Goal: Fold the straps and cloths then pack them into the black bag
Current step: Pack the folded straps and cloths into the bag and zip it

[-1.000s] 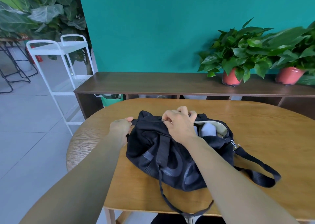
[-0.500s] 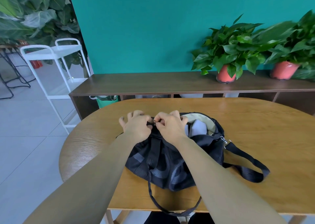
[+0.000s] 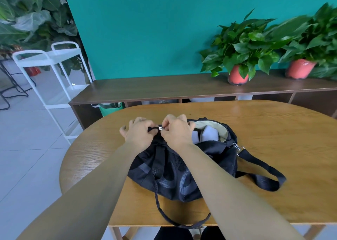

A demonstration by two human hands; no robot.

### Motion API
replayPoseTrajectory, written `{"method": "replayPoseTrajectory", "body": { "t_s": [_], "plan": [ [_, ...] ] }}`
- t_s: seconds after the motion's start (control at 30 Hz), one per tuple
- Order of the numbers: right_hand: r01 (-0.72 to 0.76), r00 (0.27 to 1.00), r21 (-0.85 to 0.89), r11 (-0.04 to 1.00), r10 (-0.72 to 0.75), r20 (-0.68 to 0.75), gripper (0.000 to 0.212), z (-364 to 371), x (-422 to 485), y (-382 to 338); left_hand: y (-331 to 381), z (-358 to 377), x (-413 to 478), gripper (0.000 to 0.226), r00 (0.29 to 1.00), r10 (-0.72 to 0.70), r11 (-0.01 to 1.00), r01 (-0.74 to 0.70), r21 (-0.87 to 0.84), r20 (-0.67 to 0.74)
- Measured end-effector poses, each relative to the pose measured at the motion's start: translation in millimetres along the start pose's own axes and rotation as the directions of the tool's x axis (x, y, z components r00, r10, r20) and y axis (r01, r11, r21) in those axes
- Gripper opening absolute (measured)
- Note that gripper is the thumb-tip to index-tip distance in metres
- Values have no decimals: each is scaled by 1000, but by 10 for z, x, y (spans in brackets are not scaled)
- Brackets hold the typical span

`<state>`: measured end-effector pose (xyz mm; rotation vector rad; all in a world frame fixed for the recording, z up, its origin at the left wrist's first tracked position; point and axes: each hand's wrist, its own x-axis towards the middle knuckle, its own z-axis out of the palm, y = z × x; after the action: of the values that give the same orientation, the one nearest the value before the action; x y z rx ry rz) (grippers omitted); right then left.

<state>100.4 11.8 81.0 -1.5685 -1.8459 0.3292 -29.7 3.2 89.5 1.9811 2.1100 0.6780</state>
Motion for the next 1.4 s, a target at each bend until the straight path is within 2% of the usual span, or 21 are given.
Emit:
{"method": "replayPoseTrajectory", "body": {
  "t_s": [0.07,0.3,0.77,0.9,0.97,1.07,1.17,1.23,1.4],
  "plan": [
    [-21,1000,-3,1000,20,-13,19,-2,-9,-11,-15,-20,4,12,1000,-5,1000,5,2,-3],
    [-77,996,-6,997,77,-39,27,-68,-68,151,-95,-76,12,14,998,-57,998,57,-21,-11],
    [-256,956,13,967,255,-143,30,-367,-193,746,-174,-85,-5,22,986,-161,972,166,166,-42],
    [-270,950,17,963,270,-157,30,-468,-246,838,-94,-65,-64,26,982,-189,942,190,276,-30],
    [-256,953,12,967,254,-165,29,-498,-262,833,10,-26,-77,32,991,-132,951,130,280,-11],
    [-228,956,15,974,226,-188,27,-510,-248,813,275,89,-75,34,996,68,975,-78,209,56],
    [-214,955,41,976,218,-203,26,-534,-236,814,486,208,-80,35,968,186,938,-226,264,169],
    [-205,955,63,977,214,-206,27,-568,-234,836,542,271,-67,31,964,186,927,-236,291,189],
    [-204,954,60,977,213,-213,29,-656,-216,944,561,343,-45,16,984,155,957,-171,234,87]
  ]
}}
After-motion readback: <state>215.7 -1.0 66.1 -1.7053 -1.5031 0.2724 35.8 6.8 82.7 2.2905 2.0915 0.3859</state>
